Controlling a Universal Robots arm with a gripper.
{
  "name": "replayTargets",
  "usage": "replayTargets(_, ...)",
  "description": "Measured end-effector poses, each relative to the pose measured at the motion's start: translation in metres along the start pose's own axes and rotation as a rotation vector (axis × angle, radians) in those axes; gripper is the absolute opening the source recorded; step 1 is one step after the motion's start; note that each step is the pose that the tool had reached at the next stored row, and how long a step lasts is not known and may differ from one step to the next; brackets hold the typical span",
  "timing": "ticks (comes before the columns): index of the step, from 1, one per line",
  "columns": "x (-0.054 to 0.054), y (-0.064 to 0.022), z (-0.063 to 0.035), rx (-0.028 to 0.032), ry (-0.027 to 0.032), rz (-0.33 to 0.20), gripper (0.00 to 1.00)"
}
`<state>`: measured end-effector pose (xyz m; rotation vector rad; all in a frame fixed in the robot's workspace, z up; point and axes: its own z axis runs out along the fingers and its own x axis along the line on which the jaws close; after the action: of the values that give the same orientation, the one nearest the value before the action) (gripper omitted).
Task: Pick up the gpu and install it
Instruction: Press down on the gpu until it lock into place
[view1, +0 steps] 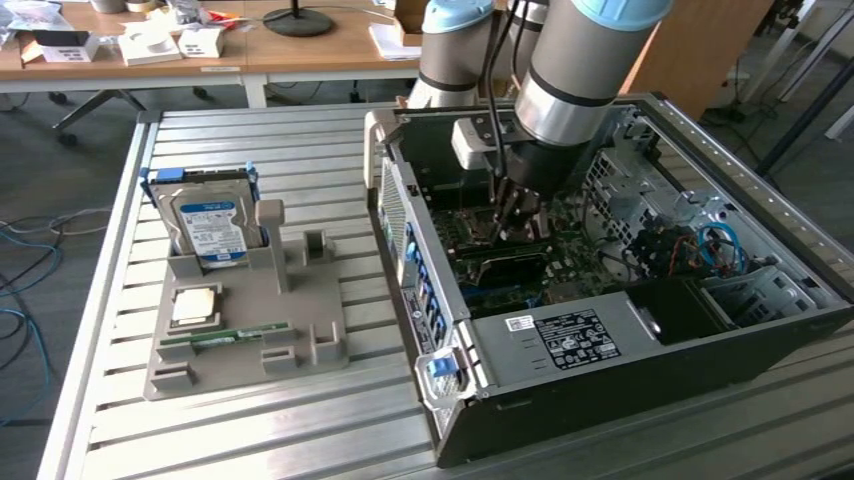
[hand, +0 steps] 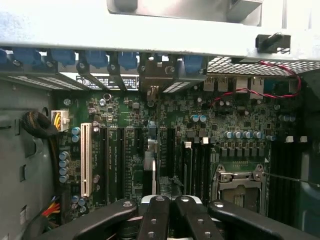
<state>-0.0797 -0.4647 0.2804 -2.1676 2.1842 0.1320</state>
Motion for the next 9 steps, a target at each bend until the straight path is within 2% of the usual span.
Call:
replayTargets(5, 0.0012, 0.0, 0.0024, 0.0, 0.0, 0.0, 0.11)
replayTargets(6, 0.0013, 0.0, 0.0024, 0.0001, 0.0011, 0.0, 0.11)
replayTargets(8, 0.0013, -0.0002, 0.0025, 0.0, 0.0085, -0.001, 0.11)
replayTargets(9, 0.0014, -0.0002, 0.0025, -0.0001, 0.0098, -0.001, 0.11)
